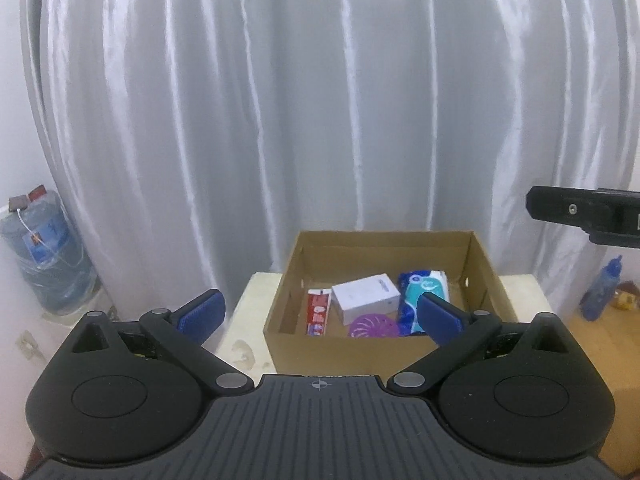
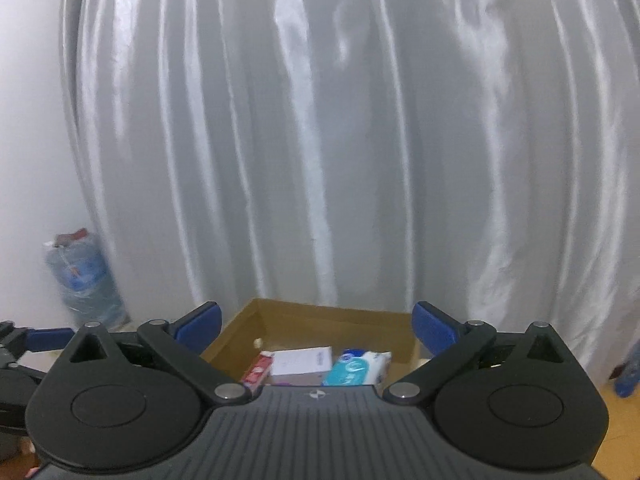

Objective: Organize objects

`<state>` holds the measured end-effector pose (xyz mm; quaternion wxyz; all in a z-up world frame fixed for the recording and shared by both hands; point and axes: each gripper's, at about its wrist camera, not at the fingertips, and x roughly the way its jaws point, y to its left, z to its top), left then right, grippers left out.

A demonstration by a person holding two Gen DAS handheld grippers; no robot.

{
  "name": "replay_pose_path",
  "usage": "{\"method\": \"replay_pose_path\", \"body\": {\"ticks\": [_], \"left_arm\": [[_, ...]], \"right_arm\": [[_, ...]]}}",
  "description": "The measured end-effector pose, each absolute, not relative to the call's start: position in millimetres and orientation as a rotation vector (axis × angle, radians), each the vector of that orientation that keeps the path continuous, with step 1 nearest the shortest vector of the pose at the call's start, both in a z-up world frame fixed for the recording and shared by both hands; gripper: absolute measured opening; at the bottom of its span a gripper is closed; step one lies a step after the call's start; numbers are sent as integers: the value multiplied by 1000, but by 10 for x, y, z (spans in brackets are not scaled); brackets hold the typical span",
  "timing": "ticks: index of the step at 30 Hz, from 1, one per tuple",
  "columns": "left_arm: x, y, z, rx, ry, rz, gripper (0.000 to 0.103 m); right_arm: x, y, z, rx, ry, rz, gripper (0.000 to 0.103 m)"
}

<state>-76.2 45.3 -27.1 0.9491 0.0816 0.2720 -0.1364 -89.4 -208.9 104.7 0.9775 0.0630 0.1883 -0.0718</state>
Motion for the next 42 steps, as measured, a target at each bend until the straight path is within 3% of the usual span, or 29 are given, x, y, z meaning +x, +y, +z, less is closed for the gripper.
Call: {"method": "replay_pose_path", "body": {"ticks": [11, 27, 42], "left_arm": [[-619, 479, -452, 189, 618, -245, 103], [-258, 616, -846, 130, 784, -233, 103], [-42, 596, -1019, 154, 830, -224, 103]], "right_arm": [[-965, -1895, 922, 64, 378, -148, 103], [-650, -1889, 492, 178, 643, -177, 103], [-439, -1886, 299, 197, 726, -196, 103]]}}
